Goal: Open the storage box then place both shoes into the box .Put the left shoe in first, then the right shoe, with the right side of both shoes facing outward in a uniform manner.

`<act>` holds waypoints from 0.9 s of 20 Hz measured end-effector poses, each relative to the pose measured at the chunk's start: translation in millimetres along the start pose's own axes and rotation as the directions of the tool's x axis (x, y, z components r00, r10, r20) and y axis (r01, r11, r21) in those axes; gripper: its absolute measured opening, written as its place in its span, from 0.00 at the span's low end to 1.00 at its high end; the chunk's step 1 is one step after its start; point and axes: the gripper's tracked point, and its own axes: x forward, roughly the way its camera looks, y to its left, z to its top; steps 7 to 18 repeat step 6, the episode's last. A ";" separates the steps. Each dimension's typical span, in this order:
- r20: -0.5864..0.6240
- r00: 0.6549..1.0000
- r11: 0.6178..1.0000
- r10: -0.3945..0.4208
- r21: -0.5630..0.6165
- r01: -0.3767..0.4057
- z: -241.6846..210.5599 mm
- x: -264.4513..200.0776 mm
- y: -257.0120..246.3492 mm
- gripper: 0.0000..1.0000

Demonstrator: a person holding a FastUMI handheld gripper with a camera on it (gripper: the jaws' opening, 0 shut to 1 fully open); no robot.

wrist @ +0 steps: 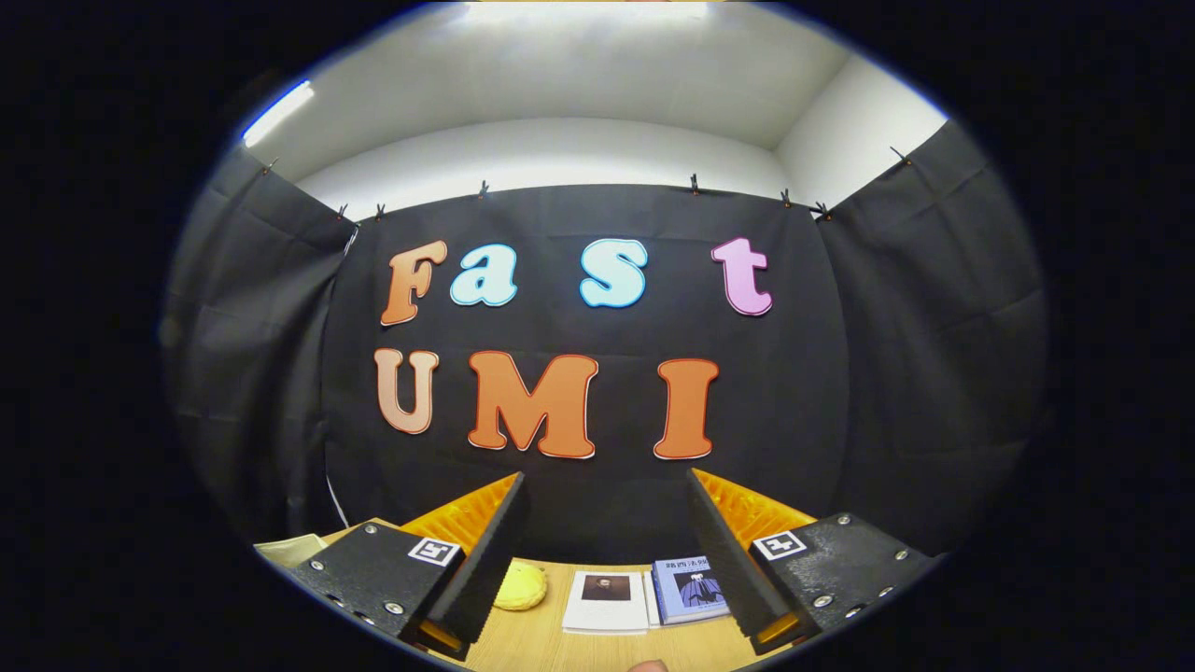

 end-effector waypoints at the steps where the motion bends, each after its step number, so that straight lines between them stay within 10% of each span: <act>1: 0.005 1.000 1.000 0.001 -0.001 -0.001 0.9 -0.3 1.4 0.98; 18: 0.003 1.000 1.000 -0.002 0.009 0.002 0.2 4.6 8.8 0.98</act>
